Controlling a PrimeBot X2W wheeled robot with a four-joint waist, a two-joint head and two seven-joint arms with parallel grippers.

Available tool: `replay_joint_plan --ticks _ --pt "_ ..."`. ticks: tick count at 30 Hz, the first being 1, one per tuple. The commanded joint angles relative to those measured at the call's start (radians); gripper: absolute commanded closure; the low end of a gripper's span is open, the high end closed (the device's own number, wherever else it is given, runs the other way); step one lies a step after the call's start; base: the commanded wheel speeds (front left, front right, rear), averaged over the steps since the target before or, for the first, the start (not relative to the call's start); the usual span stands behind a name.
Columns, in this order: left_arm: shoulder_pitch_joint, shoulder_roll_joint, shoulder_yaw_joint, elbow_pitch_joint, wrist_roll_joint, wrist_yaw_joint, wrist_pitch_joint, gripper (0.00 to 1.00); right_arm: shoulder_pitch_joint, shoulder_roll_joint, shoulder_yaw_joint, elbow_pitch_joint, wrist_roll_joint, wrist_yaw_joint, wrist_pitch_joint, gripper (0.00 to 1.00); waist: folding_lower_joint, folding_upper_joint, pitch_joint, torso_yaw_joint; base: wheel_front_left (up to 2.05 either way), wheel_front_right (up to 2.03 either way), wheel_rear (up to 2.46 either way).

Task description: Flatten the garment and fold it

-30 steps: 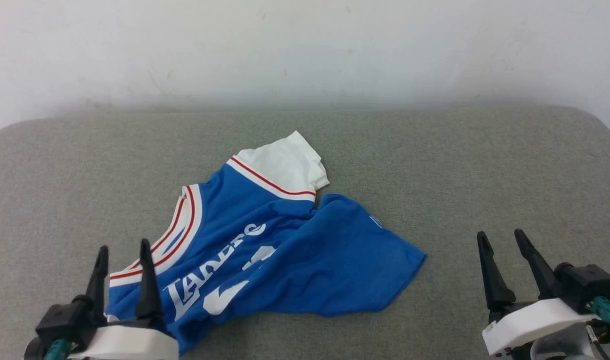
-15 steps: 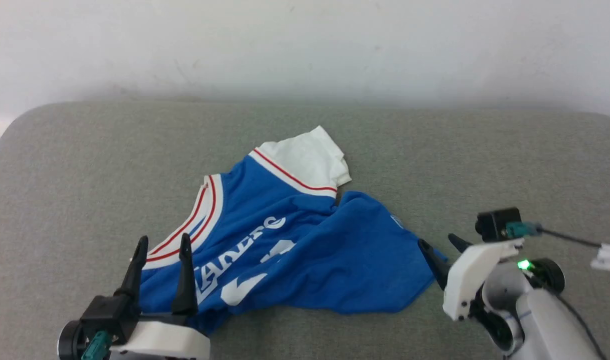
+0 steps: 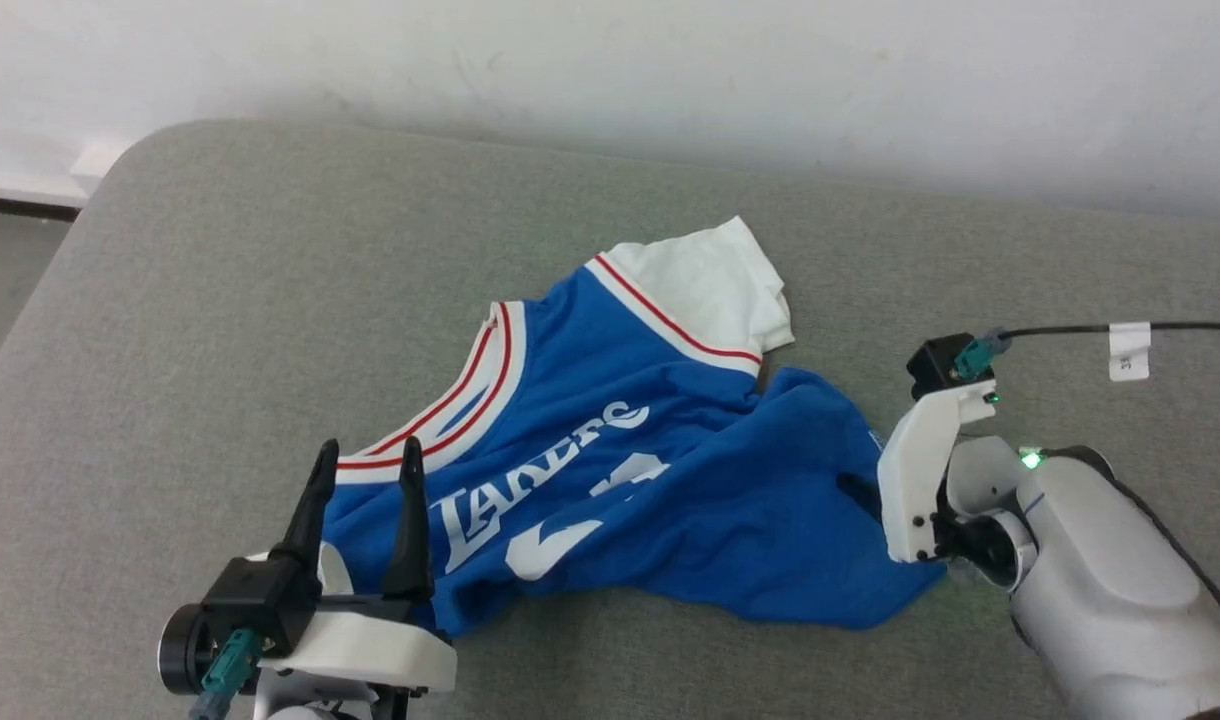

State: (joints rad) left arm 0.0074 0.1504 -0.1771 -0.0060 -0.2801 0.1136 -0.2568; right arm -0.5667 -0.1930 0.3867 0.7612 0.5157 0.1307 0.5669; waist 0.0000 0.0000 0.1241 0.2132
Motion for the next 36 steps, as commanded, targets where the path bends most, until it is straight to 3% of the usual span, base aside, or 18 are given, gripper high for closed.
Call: replay_joint_plan --ticks 1,6,12,17,21,24,28,33,34,35,36 --pt "-0.017 -0.004 0.006 0.005 0.012 -0.01 -0.005 0.0 0.027 0.013 0.031 0.041 0.034 0.0 0.041 1.0 0.0 0.0 0.006 0.009 0.0 0.0 0.0" --pt "-0.01 -0.005 0.022 0.006 0.017 -0.009 -0.005 0.0 0.024 0.005 0.074 0.03 0.101 0.0 0.049 1.0 0.0 0.0 -0.002 -0.013 0.0 0.0 0.0" --pt "0.01 0.006 0.042 0.006 0.023 -0.008 -0.005 0.0 0.039 -0.065 0.072 -0.098 0.138 0.0 -0.117 1.0 0.0 0.0 -0.028 -0.077 0.0 0.0 0.0" --pt "0.037 0.018 0.055 0.005 0.025 0.0 -0.005 0.0 0.184 -0.128 -0.031 -0.251 0.127 0.0 -0.22 1.0 0.0 0.0 -0.059 -0.141 0.0 0.0 0.0" --pt "0.06 0.029 0.067 0.001 0.022 0.009 -0.003 0.0 0.396 -0.153 -0.179 -0.417 0.073 0.0 -0.218 1.0 0.0 0.0 -0.08 -0.192 0.0 0.0 0.0" --pt "0.074 0.04 0.08 -0.002 0.018 0.015 0.0 0.0 0.581 -0.118 -0.312 -0.573 0.012 0.0 -0.158 1.0 0.0 0.0 -0.087 -0.23 0.0 0.0 0.0" --pt "0.083 0.049 0.087 -0.011 0.018 0.023 0.006 0.0 0.815 -0.006 -0.47 -0.795 -0.072 0.0 -0.026 1.0 0.0 0.0 -0.087 -0.261 0.0 0.0 0.0" --pt "0.086 0.056 0.093 -0.021 0.018 0.035 0.015 0.0 1.0 0.111 -0.563 -0.982 -0.139 0.0 0.124 1.0 0.0 0.0 -0.075 -0.278 0.0 0.0 0.0" --pt "0.085 0.056 0.093 -0.022 0.018 0.038 0.017 0.0 1.011 0.118 -0.566 -1.002 -0.153 0.0 0.128 0.84 0.0 0.0 -0.073 -0.278 0.0 0.0 0.0" --pt "0.083 0.055 0.093 -0.023 0.018 0.041 0.019 0.0 1.012 0.125 -0.563 -1.015 -0.15 0.0 0.12 0.2 0.0 0.0 -0.07 -0.278 0.0 0.0 0.0" --pt "0.082 0.054 0.093 -0.024 0.018 0.044 0.02 0.0 1.005 0.129 -0.561 -1.022 -0.152 0.0 0.104 0.0 0.0 0.0 -0.067 -0.276 0.0 0.0 0.0"
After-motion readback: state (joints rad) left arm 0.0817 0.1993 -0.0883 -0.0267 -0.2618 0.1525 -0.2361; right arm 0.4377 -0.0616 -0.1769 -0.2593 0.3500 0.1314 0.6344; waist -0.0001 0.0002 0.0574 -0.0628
